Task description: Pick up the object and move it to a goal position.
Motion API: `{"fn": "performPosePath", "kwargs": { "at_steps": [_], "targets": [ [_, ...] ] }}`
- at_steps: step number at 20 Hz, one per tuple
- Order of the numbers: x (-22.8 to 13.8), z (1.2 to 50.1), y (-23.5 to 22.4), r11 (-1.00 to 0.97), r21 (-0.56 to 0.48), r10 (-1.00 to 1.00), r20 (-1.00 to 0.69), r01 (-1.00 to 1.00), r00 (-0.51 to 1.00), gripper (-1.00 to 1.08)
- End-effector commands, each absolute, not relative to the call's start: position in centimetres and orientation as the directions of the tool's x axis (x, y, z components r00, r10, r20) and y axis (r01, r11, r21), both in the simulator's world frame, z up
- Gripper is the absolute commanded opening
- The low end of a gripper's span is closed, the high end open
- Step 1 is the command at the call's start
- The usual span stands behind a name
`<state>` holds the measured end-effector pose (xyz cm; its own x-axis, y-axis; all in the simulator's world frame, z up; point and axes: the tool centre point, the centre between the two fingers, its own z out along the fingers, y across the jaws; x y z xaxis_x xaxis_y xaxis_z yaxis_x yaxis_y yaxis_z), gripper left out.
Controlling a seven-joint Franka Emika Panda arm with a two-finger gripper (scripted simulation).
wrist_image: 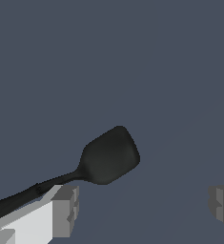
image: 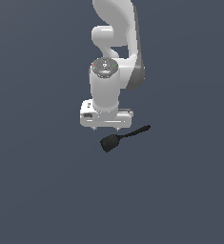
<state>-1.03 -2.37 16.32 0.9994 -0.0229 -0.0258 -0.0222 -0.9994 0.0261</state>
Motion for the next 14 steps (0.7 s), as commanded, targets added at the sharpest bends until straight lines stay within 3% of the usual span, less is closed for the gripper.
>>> {"fn": "performPosePath", "kwargs": {
  "at_steps": [1, 14],
  "targets": [
    [-1.0, 16.3, -2.4, -0.999, 0.026, -0.023, -0.026, -0.022, 0.999, 1.00],
    [-2.2, 14.8, -2.6, -0.999, 0.027, -0.042, -0.067, -0.040, 0.997, 1.00]
  ]
}}
